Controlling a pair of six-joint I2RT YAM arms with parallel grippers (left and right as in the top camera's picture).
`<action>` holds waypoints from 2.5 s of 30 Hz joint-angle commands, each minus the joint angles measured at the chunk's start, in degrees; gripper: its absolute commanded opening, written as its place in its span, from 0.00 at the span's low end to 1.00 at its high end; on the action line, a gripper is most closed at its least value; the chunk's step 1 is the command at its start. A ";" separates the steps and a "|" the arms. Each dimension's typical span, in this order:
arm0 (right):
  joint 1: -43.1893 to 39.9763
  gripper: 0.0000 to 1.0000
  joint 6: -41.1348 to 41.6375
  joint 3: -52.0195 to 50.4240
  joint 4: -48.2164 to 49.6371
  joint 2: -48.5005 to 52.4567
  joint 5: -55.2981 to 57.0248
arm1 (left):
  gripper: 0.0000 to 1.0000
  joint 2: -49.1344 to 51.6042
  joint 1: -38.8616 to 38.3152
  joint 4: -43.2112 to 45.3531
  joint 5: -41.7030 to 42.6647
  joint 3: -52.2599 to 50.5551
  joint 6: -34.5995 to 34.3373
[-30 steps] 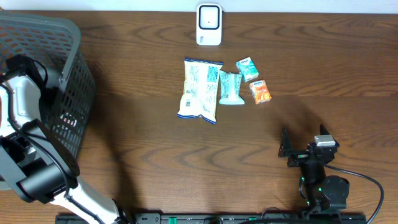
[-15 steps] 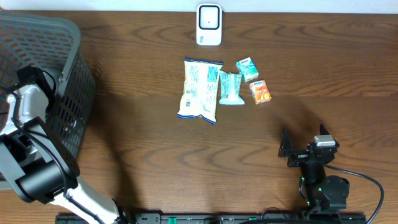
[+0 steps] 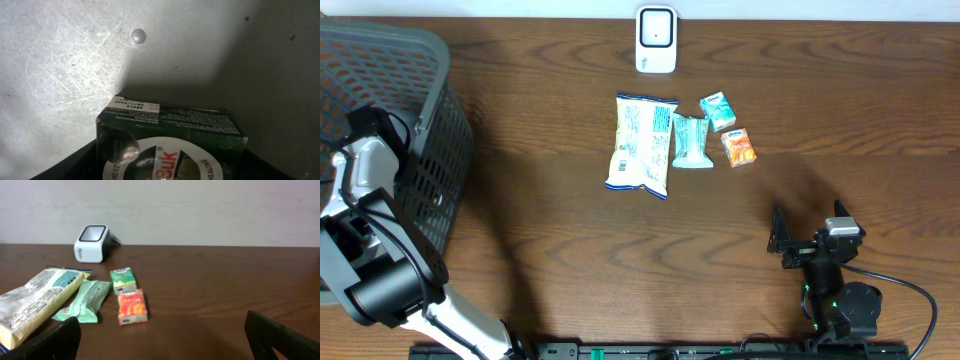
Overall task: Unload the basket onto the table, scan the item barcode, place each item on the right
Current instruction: 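Reach into the grey basket and grasp the green Zam-Buk box, then lift the Zam-Buk box out and hold it under the scanner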
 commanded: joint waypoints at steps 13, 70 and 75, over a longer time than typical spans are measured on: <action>-0.28 0.99 0.57 -0.07 -0.22 -0.28 0.42 | 0.61 -0.15 -0.02 -2.69 -1.40 0.81 0.55; -0.28 0.99 0.57 -0.07 -0.22 -0.28 0.42 | 0.61 -36.59 -40.96 3.98 27.87 3.39 4.26; -0.28 0.99 0.57 -0.04 -0.22 -0.28 0.42 | 0.61 -26.49 -50.07 6.95 27.71 3.39 4.22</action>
